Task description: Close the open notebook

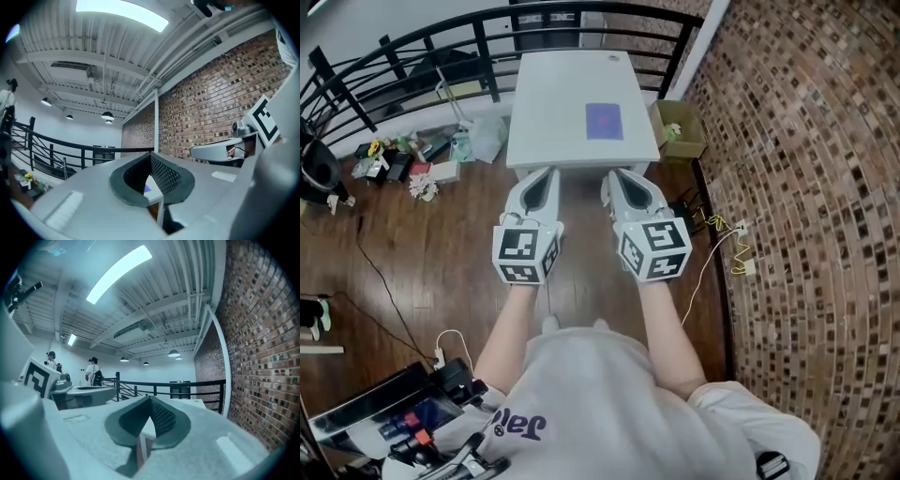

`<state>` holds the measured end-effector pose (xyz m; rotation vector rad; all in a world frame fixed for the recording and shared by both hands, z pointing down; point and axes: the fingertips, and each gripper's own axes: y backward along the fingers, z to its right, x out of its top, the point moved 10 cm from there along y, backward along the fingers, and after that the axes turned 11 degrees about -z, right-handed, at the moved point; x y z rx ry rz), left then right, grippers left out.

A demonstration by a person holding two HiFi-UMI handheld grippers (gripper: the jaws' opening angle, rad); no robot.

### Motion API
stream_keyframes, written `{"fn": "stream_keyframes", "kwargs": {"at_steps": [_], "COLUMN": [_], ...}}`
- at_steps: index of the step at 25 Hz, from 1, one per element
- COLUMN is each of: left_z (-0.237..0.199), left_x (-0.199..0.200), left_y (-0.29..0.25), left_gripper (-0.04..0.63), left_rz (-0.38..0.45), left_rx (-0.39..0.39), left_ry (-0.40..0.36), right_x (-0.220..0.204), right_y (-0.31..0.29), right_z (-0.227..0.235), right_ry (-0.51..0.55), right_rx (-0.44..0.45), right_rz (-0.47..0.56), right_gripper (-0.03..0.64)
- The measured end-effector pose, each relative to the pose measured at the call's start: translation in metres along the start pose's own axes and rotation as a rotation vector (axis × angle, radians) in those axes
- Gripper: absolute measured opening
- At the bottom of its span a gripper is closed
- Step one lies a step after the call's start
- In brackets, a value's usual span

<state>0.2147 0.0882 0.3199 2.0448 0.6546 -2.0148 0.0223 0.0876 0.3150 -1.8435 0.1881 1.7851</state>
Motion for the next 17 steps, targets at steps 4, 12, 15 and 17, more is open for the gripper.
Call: {"fn": "stream_keyframes", "kwargs": {"at_steps": [4, 12, 15, 17], "left_z": [-0.011, -0.02, -0.019, -0.017], "left_x": [-0.002, -0.018, -0.02, -0.021], "left_y": [0.005, 0.005, -0.001, -0.006], "left_gripper": [0.017, 0.017, 0.017, 0.017], "left_rz": [0.006, -0.009, -0.011, -0.013], "left_rx": [0.017, 0.023, 0.021, 0.021], "left_ry": [0.016, 0.038, 0.039, 0.04], "right_x": [0.0, 0.0, -0.001, -0.001], "right_y": [-0.005, -0.012, -0.015, -0.017], "right_z": [-0.012, -0.014, -0.007, -0.003], "right_ry": [0.017, 0.03, 0.026, 0.024], "right_rx": [0.004, 0.003, 0.002, 0.001], "right_rz": [-0.005, -0.011, -0.011, -0.009], "right_gripper": [-0.008, -0.008, -0.008, -0.008]}}
